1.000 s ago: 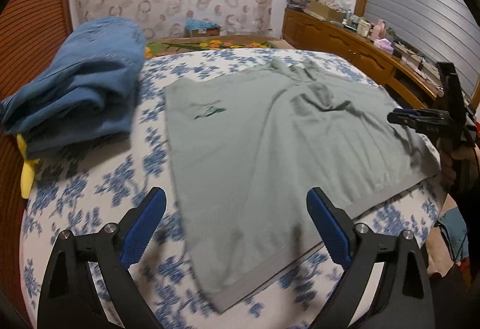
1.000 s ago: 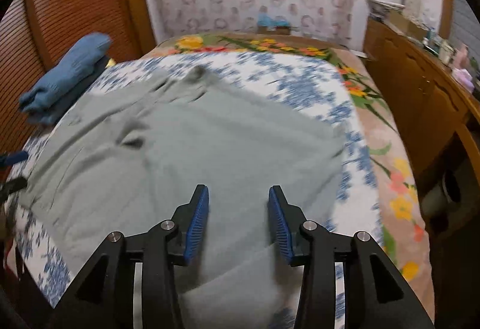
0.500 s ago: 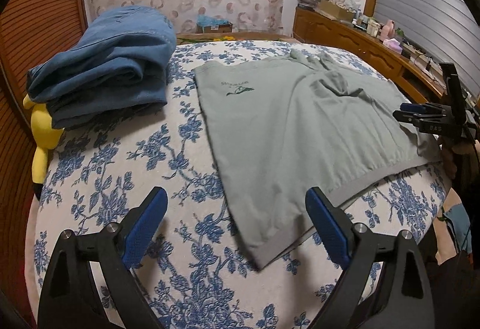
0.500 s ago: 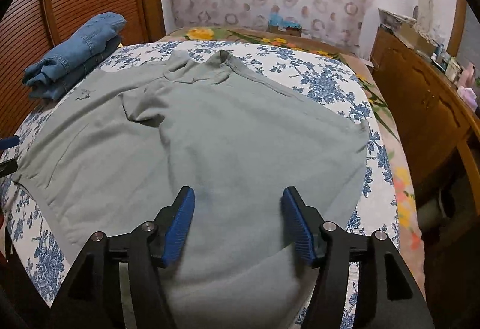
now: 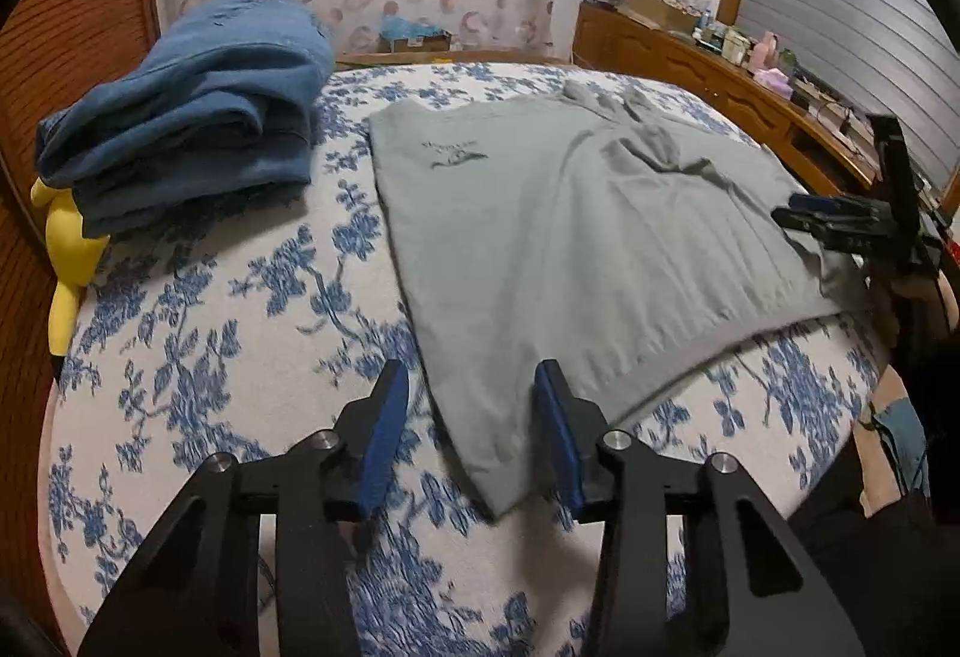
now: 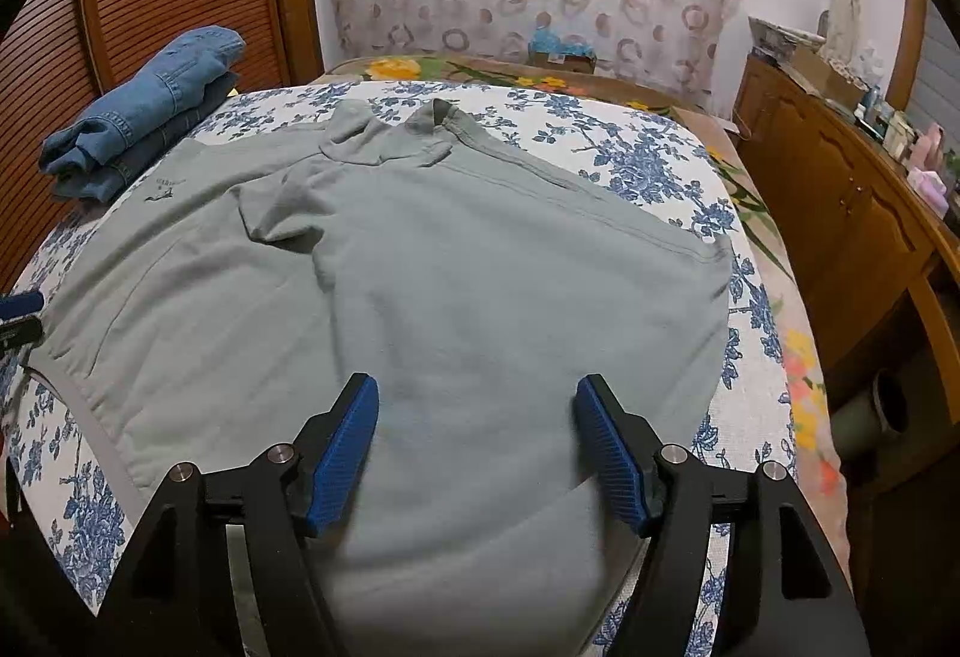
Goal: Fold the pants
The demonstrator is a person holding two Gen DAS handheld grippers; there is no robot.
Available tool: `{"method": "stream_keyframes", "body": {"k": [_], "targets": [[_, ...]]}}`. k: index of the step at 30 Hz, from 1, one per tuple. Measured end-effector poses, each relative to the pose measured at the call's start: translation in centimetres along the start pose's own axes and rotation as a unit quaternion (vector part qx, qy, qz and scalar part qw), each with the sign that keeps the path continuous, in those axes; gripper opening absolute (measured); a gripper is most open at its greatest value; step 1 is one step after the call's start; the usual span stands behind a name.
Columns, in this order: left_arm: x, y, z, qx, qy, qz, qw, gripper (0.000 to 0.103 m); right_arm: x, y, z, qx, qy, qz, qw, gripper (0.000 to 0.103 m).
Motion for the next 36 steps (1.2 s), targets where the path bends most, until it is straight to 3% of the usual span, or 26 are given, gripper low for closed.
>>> {"method": "stream_keyframes", "body": {"k": [9,12,14,16,26,36], "targets": [[1.1,-0.5,0.0,-0.002,0.003,-0.001,1.0,0.038,0.0,0.0,0.0,0.0,0.0,0.0,1.0,0.071],[1.1,-0.3,0.3,0.0,0.007,0.001,1.0,0.03,0.0,0.0,0.0,0.0,0.0,0.0,1.0,0.071],[0.9,-0.2,0.4,0.008,0.004,0.003,1.0,0.013,0.0,0.0,0.1,0.0,0.0,0.0,1.0,0.071],[0.7,-0.2,0.5,0.014,-0.003,0.002,0.9999,0.008,0.0,0.0,0.0,-0.001,0.0,0.0,1.0,0.071],[-3.0,-0.7,4.2,0.037,0.022,0.025,0.9988,0.006,-0.1,-1.1,0.8,0.005,0.009,0.016,1.0,0.071],[-6.2,0.2,11.7,0.077,0.077,0.024,0.9937,0.006,1.3,-3.1,1.8,-0.004,0.023,0.038,0.999,0.071]]}}
Point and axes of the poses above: each gripper's, at about its wrist camera, not at the fingertips, and y roughly the way its jaws point, z to its right, x to its underside, the point moved 9 cm from there along y, roughly the way its jaws point, and after that the axes turned 15 degrees about -y, right-handed, at the moved point
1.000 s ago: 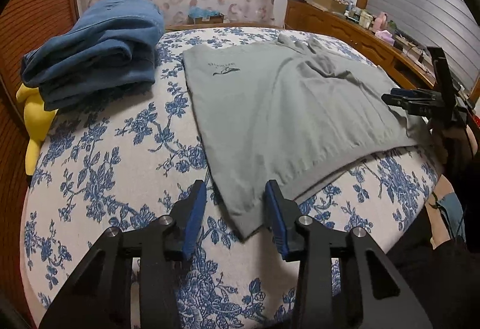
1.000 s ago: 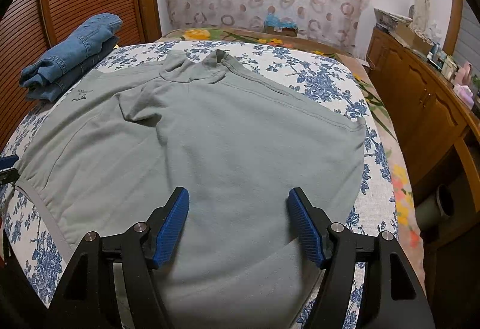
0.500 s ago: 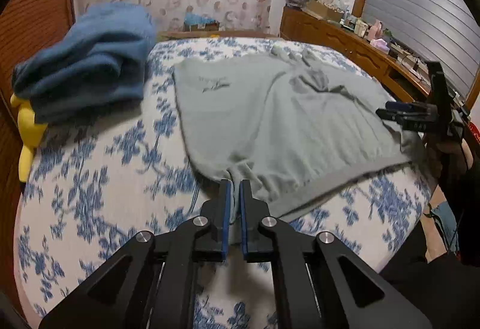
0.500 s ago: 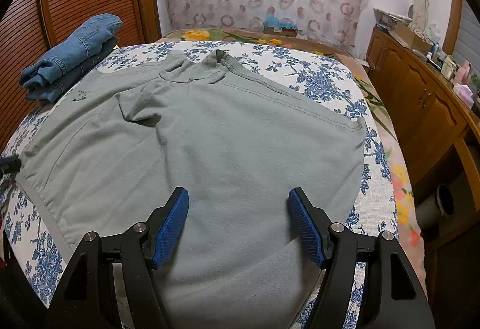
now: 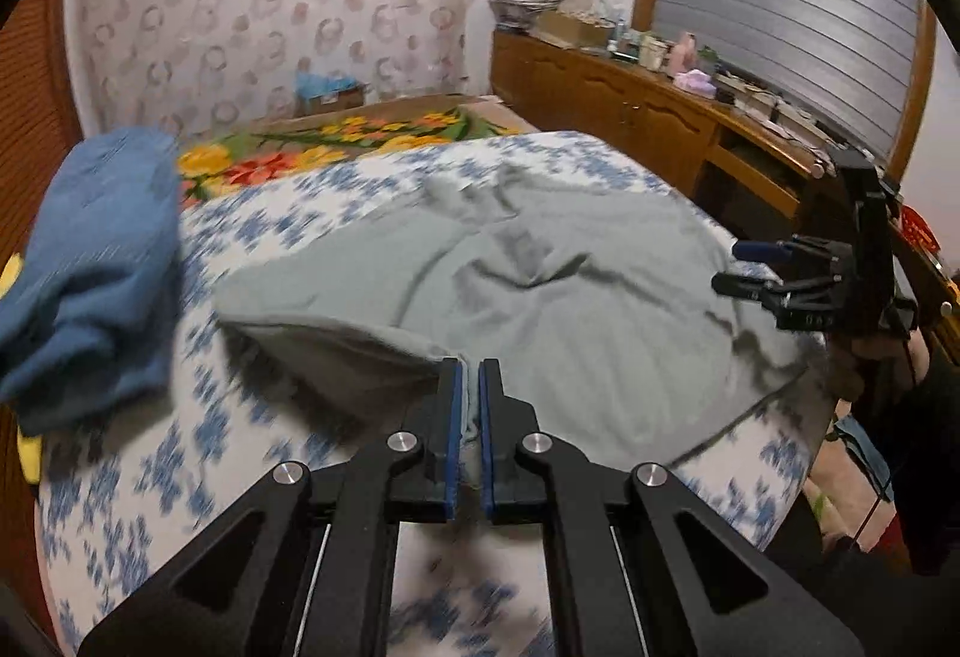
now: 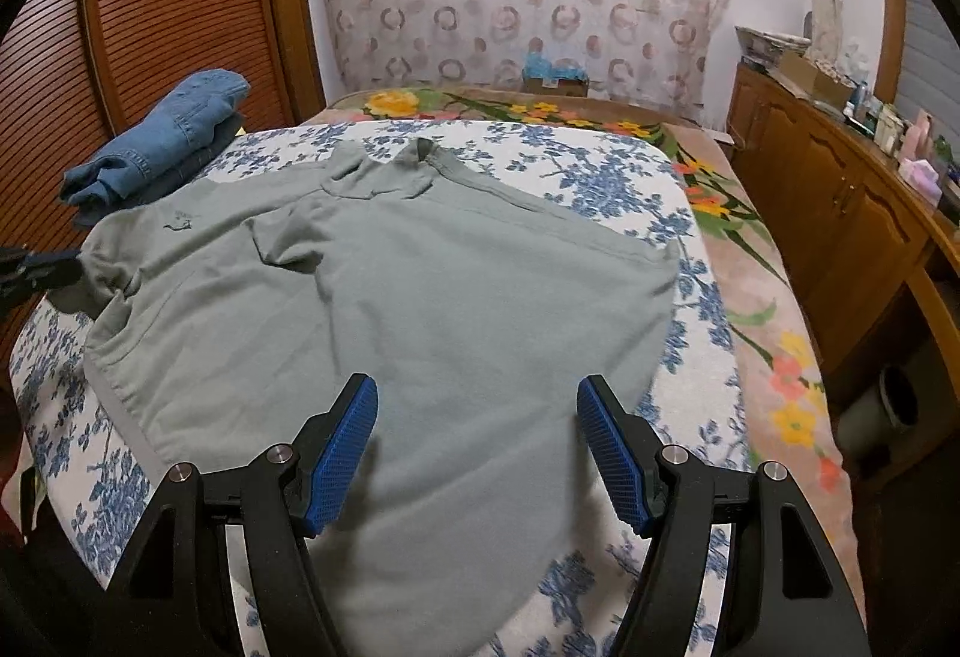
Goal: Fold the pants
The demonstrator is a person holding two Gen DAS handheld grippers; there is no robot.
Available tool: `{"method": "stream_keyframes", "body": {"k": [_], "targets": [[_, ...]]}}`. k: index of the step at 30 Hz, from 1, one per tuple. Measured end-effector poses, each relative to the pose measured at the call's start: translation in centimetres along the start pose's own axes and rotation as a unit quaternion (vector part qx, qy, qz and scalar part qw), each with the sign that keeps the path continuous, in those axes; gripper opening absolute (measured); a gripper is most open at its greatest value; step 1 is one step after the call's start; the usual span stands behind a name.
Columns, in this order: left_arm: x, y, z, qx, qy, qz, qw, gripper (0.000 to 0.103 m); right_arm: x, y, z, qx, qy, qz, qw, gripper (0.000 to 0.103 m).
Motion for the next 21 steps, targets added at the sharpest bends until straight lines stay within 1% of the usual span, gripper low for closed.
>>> {"method": "stream_keyframes", "body": {"k": [7,12,15,21], "targets": [[-2.0,2.0,4.2,0.027,0.025,-0.01,0.9993,0.006,-0.2,-1.1,0.3,0.0,-0.002,0.018,1.0,0.071],[-3.3,3.2,6.4,0.043,0.038,-0.017,0.9982,0.006,-0.1,-0.6,0.5,0.003,0.0,0.017,1.0,0.071],[-4.0,3.7,8.3,0.061,0.05,-0.023,0.9966,0.006,0.1,-0.5,0.9,0.006,0.007,0.017,1.0,0.071],[-4.9,4.0,11.7,0.085,0.07,-0.023,0.9937,0.006,0.8,-1.3,2.3,0.014,0.024,0.02,0.999,0.07]]}}
Point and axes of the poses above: each gripper's, at about its wrist camera, not at the fingertips, and y roughly the way its jaws point, z to its right, x to its underside, the point moved 9 cm from there along y, roughly the way its jaws point, and after that the axes turned 15 degrees about -y, right-handed, at the moved point
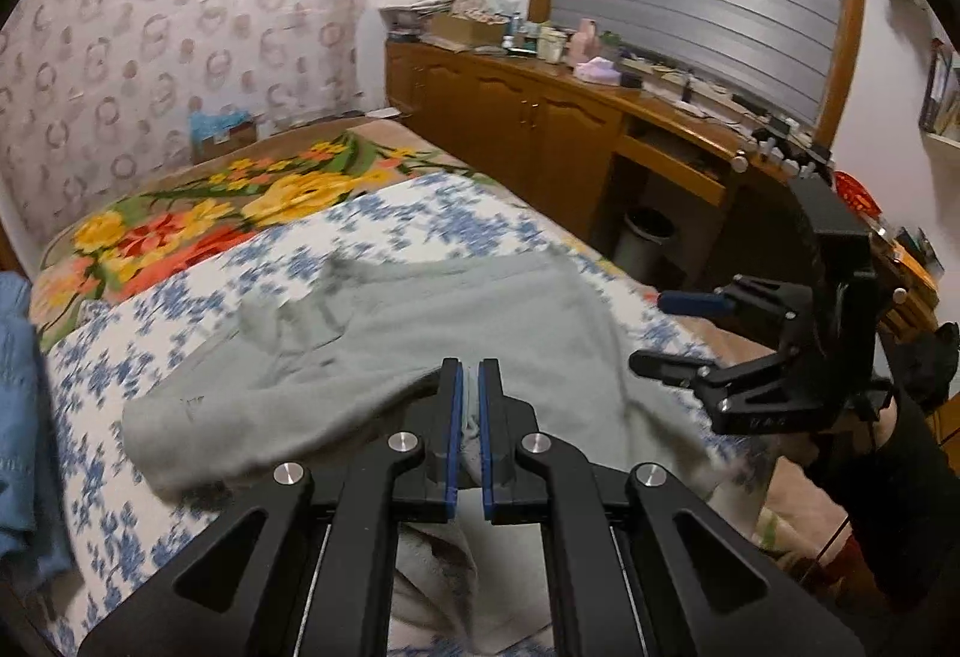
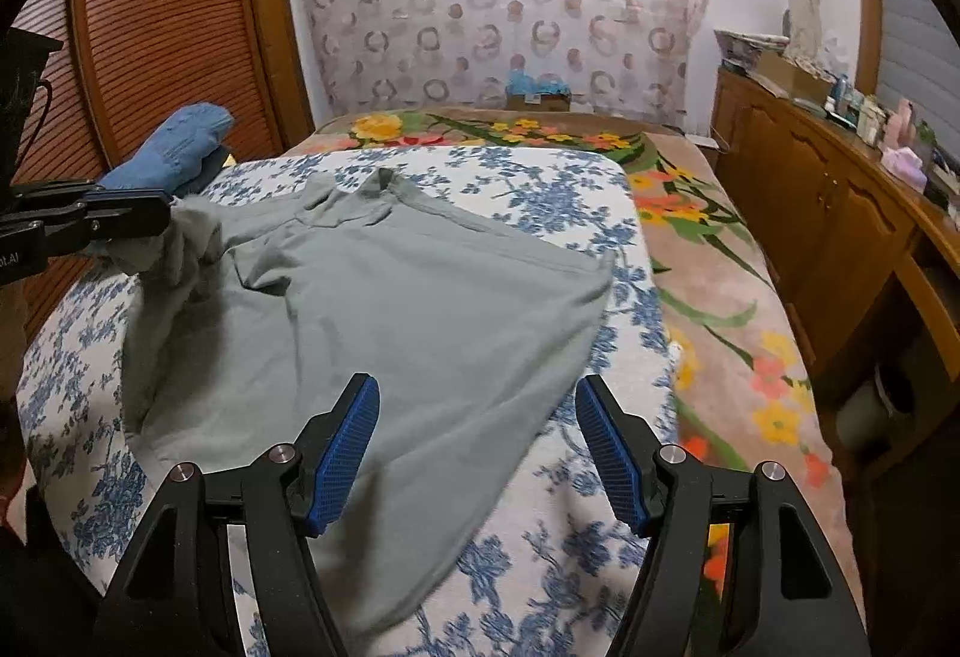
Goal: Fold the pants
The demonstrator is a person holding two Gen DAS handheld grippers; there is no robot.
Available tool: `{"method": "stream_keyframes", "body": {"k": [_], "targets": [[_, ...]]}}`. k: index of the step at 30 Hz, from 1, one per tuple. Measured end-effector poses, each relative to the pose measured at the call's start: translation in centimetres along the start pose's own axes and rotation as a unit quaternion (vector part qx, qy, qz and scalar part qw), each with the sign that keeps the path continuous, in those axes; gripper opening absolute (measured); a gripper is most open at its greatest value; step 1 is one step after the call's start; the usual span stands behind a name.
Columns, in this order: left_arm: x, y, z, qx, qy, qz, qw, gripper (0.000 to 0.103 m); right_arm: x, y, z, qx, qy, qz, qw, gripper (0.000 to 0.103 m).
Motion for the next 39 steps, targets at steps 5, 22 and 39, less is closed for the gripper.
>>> {"method": "stream_keyframes", "body": {"k": [5,22,39], "targets": [[-0.4,0.3,2.9,0.017,0.008,-0.004,0.9998,0.006,0.4,-0.8,0.7,0.001,0.007,0.01,1.0,0.069],[-1.2,1.7,3.4,-0.07,-0.015,0.011,0.9973,0.055,1.3,-0.6,1.3,-0.06,0.0,0.024,0.998,0.061],[2.4,1.8,-3.7,-0.135,-0.056,-0.002,0.9892,0.075,-0.3,2.1,-0.7,-0.094,-0.022,0.018,0.995,0.038]]}}
Point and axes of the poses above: each gripper's, at about its wrist camera, not at the fingertips, and y roughly the way its jaws point, z to its right, x to its underside, the point moved 9 cm from there along y, roughly the way its jaws point, and after that the axes turned 15 degrees about -y, right-handed, at the moved point
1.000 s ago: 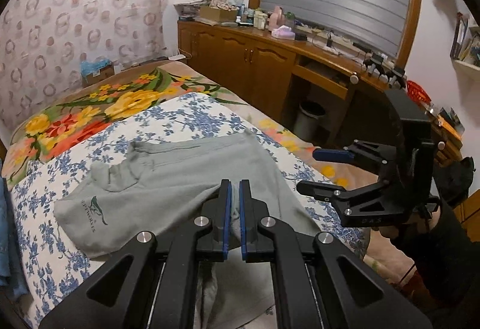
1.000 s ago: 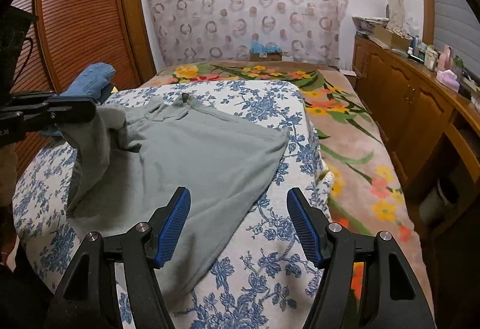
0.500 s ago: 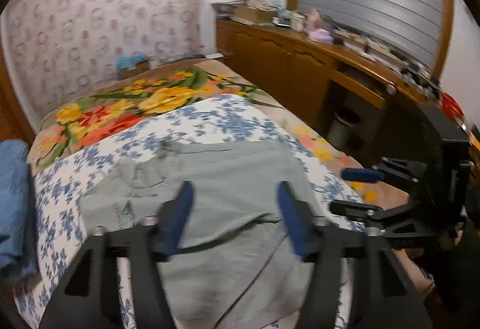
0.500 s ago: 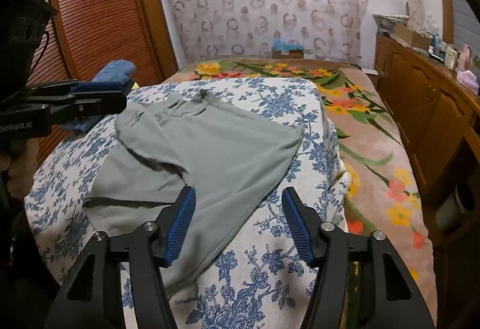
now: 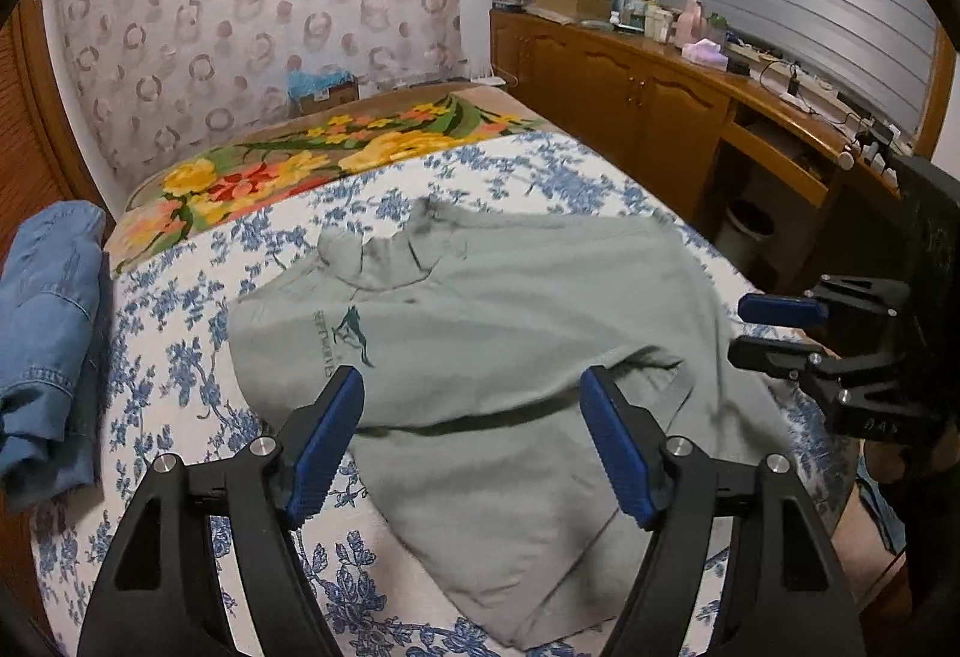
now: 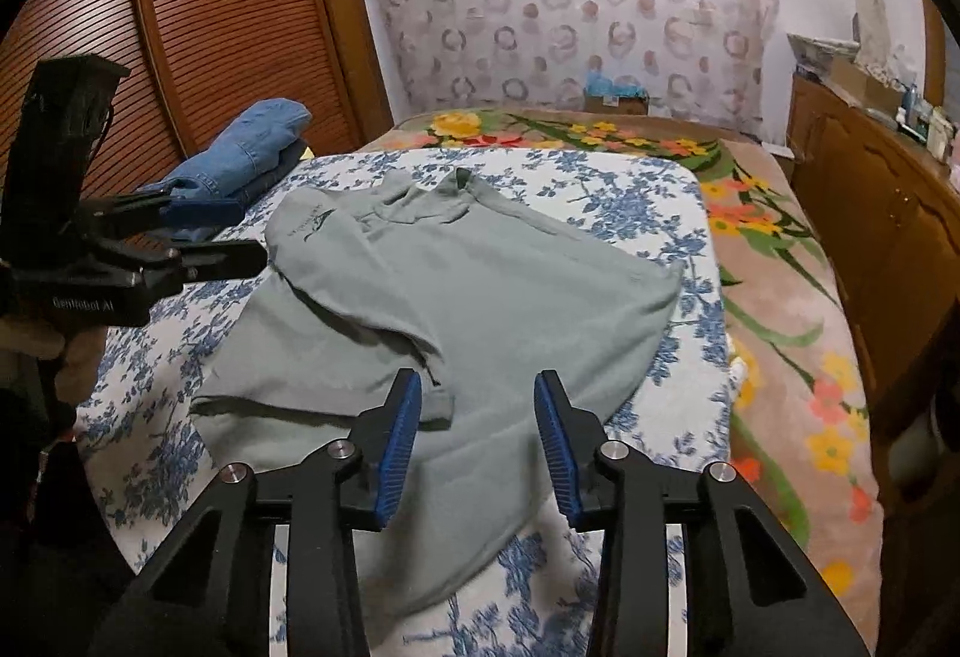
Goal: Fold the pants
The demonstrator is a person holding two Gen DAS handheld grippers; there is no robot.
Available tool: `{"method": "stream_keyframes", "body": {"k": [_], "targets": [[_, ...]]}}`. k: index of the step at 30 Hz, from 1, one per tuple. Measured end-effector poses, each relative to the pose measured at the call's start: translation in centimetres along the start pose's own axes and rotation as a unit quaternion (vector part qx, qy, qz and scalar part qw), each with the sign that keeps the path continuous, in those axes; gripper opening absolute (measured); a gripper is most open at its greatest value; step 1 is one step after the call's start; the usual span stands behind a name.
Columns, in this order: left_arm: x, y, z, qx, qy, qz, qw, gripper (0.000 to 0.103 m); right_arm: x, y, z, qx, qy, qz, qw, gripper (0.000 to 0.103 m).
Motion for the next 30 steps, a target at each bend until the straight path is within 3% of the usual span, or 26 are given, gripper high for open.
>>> {"method": "stream_keyframes", "body": {"k": [9,15,18,21,30], "targets": [[0.8,0.9,-1.5,0.008,0.002,-0.006,0.9999,0.075,-0.9,3.9,-0.5,-0.015,-0.007,-0.036,0.999,0.034],[1.5,0.1,-2.5,0.013,-0.004,-0.003,0.9999,0.075,-1.3,5.6,-1.3,-0.003,-0.015,-0.055,0.998,0.034],[1.5,-0.3,-3.1,0.015,-0.009,0.003,0.9998,0.075,-1.6,5.7,-1.9,-0.007,-0.017,-0.059,0.998,0.021],[1.6,-0.9,-3.5,0.015,-0.009,0.009,0.9998,0.075,-1.8,5.2,-2.5,-0.002,-0.023,-0.053,0.998,0.009],[1.8,-2.0,-4.2,0.022,-0.019,0.017,0.9994,0.075,-2.3,-0.9,-3.4,0.002,-0.007,-0.011,1.0,0.007]]}}
Point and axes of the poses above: each gripper's, at about its wrist camera, not at the fingertips, and y roughly the way its jaws point, z to its right, x to its underside, the point moved 9 cm from there along y, roughly the way its jaws point, and after that the axes turned 15 degrees about -y, right-handed, at the moved point
